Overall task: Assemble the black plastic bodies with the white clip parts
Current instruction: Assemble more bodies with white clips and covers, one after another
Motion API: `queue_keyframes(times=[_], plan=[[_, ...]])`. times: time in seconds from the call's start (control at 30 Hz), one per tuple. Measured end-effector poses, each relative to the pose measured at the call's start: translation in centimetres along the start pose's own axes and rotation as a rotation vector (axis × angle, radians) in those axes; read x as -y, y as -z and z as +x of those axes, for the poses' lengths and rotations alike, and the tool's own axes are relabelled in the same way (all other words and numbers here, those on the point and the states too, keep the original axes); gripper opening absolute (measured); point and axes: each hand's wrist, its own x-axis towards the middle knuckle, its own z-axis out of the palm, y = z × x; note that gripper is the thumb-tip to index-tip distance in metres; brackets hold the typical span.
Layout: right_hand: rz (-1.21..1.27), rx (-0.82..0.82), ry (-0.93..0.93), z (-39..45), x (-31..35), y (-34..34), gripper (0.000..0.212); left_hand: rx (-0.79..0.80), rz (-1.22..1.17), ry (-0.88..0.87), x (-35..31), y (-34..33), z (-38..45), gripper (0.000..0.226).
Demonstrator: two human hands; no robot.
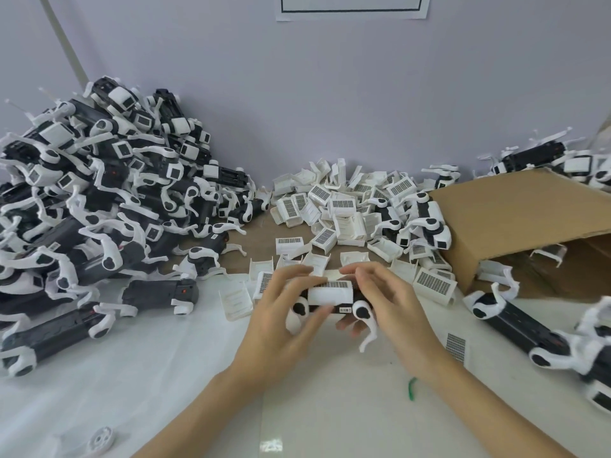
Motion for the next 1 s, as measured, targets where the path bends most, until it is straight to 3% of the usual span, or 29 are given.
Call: queue_keyframes(times=[0.07,0.2,0.3,0.5,0.6,0.7,0.77,0.87,1.0], plan=[[-0.120,0.002,0.100,-0.2,-0.1,-0.1,0.018,-0.055,-0.094,0.107,0.1,0.3,0.3,0.019],[-0.795,0.058,0.520,-0.6,-0.7,0.9,0.031,-0.078,-0.146,0.235,-0.4,0.6,0.6,0.014],[-1.048,0.055,0.611,-0.5,-1.1,0.6,0.044,-0.076,-0.136,0.233,-0.6,0.8,0.7,0.017],[-1.129,-0.084,0.669,-0.6,-0.7,0.2,0.035,0.045,-0.159,0.192,-0.8,0.7,0.6,0.030],[-1.054,-0.073,0.590,-0.6,-1.1,0.1,0.033,-0.009,-0.228,0.209,-1.0,1.0,0.5,0.035],[-0.809,-0.056,0.432,-0.3,-2.0,0.5,0.035,-0.059,-0.473,0.293,-2.1,1.4,0.8,0.039],[-0.683,-0.006,0.356,-0.1,-2.3,1.0,0.045,-0.062,-0.489,0.250,-2.9,1.2,1.1,0.035],[-0.666,0.083,0.359,0.2,-2.6,1.5,0.056,-0.054,-0.439,0.180,-3.8,0.5,1.3,0.034],[-0.664,0.106,0.389,0.2,-3.0,1.3,0.053,-0.071,-0.507,0.225,-4.6,0.4,1.5,0.025]])
